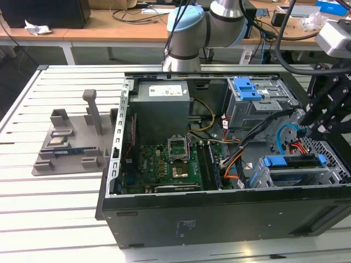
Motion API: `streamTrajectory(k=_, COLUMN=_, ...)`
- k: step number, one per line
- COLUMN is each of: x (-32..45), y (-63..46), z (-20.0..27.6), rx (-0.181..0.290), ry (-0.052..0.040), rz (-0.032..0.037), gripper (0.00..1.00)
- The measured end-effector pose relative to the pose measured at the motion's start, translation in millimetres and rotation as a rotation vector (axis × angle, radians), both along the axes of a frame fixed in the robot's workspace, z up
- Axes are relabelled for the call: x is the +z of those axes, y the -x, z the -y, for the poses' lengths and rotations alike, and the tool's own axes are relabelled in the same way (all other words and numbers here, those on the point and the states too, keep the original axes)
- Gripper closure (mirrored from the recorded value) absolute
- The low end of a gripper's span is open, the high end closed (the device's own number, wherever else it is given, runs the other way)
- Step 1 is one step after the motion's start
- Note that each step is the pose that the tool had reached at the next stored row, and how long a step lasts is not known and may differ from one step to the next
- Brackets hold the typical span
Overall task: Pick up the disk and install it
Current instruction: 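Insert the second disk wire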
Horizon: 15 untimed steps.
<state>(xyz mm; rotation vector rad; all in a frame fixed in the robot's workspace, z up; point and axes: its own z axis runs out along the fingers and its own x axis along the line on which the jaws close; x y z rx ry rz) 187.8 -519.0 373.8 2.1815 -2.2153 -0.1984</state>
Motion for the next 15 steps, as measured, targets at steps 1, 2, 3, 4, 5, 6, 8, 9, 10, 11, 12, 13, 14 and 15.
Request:
streamTrajectory(k=1, x=0.0, y=1.1, z=-0.5, rx=0.000, ry=0.0001, rz=0.0000, gripper=0.64)
streamTrajectory(k=2, x=0.0, y=2.8, z=-0.8, rx=0.000, ry=0.0000, rz=0.0000, gripper=0.64)
streamTrajectory(k=3, x=0.0, y=4.6, z=-1.1, rx=0.000, ry=0.0000, rz=0.0000, gripper=0.64)
streamTrajectory(k=4, x=0.0, y=8.7, z=-1.6, rx=0.000, ry=0.0000, rz=0.0001, gripper=0.64)
streamTrajectory(k=5, x=0.0, y=10.3, z=-2.4, rx=0.000, ry=-0.0001, rz=0.0000, gripper=0.64)
streamTrajectory(k=6, x=-0.3, y=10.8, z=-2.5, rx=0.002, ry=0.0000, rz=0.0001, gripper=0.64)
streamTrajectory(k=8, x=-0.9, y=10.9, z=-2.6, rx=0.014, ry=0.0003, rz=0.0001, gripper=0.64)
streamTrajectory(k=9, x=-1.1, y=10.9, z=-2.5, rx=0.023, ry=0.0013, rz=0.0000, gripper=0.64)
streamTrajectory(k=10, x=-1.2, y=10.9, z=-2.5, rx=0.029, ry=0.0031, rz=0.0000, gripper=0.64)
streamTrajectory(k=11, x=-1.1, y=10.8, z=-2.5, rx=0.034, ry=0.0055, rz=0.0001, gripper=0.64)
streamTrajectory(k=12, x=-1.1, y=10.6, z=-2.5, rx=0.038, ry=0.0073, rz=0.0000, gripper=0.64)
streamTrajectory(k=13, x=-1.1, y=10.3, z=-2.5, rx=0.041, ry=0.0084, rz=0.0000, gripper=0.64)
streamTrajectory(k=14, x=-1.1, y=10.0, z=-2.5, rx=0.045, ry=0.0096, rz=0.0000, gripper=0.64)
streamTrajectory(k=15, x=-1.1, y=10.0, z=-2.5, rx=0.047, ry=0.0105, rz=-0.0001, gripper=0.64)
